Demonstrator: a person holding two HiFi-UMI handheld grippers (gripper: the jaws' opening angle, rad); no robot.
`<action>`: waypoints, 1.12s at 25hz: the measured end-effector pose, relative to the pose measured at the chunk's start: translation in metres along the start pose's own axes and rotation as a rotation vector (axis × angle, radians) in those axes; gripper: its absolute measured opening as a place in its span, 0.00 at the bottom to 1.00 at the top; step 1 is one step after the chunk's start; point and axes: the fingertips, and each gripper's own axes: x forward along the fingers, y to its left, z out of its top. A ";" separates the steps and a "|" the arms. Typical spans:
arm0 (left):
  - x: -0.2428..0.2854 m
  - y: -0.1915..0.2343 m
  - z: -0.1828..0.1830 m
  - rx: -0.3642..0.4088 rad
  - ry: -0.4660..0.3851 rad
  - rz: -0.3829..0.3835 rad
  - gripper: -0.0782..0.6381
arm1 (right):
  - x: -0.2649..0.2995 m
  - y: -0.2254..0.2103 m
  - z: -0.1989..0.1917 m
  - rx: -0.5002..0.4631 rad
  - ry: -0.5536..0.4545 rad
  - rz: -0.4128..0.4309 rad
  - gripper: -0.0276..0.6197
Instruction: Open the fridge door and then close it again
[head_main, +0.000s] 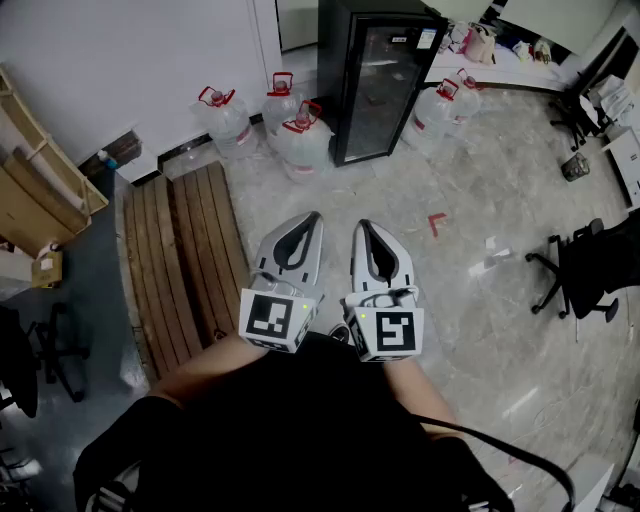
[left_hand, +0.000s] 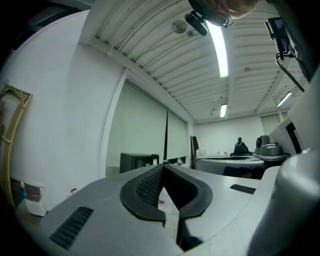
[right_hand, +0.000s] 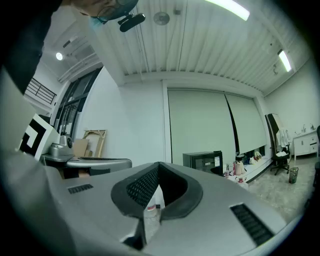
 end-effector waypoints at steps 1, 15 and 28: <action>0.001 0.003 0.000 0.002 -0.001 -0.005 0.12 | 0.003 0.002 -0.001 -0.001 0.004 -0.003 0.07; -0.005 0.059 -0.003 -0.018 -0.018 -0.061 0.12 | 0.039 0.040 -0.006 0.018 0.015 -0.072 0.07; 0.023 0.108 -0.037 -0.056 0.062 -0.094 0.12 | 0.087 0.044 -0.034 0.065 0.061 -0.110 0.07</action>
